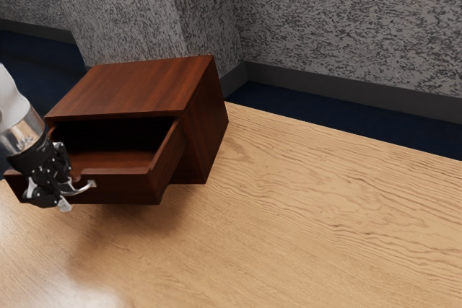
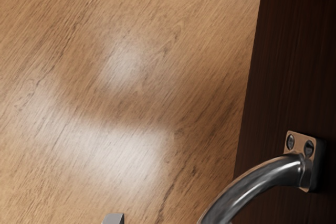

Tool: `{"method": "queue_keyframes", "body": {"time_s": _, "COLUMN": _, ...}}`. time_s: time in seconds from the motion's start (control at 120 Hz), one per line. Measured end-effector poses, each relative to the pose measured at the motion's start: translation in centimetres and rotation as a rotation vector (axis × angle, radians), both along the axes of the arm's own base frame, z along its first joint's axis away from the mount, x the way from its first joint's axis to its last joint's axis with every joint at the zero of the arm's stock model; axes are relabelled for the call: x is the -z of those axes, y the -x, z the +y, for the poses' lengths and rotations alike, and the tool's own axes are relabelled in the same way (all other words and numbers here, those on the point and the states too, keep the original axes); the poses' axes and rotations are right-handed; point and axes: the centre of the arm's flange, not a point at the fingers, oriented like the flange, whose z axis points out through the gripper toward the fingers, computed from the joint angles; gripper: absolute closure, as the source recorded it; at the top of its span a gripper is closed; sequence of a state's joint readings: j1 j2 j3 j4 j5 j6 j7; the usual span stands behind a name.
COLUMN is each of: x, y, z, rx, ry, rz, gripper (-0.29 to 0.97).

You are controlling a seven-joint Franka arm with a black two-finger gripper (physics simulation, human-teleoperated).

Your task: Pull the drawer handle with one arm to open the drawer

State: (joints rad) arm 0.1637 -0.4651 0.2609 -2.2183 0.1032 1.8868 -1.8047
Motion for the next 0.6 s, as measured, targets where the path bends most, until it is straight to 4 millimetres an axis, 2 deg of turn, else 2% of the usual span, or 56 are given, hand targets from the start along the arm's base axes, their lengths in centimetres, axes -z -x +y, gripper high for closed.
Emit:
{"method": "queue_keyframes", "body": {"time_s": 0.3, "x": 0.25, "y": 0.81, "z": -0.32, "rx": 0.014, "ry": 0.018, "rz": 0.059, "gripper": 0.53}}
{"method": "queue_keyframes", "body": {"time_s": 0.6, "x": -0.46, "y": 0.47, "z": -0.49, "rx": 0.023, "ry": 0.014, "rz": 0.069, "gripper": 0.50}}
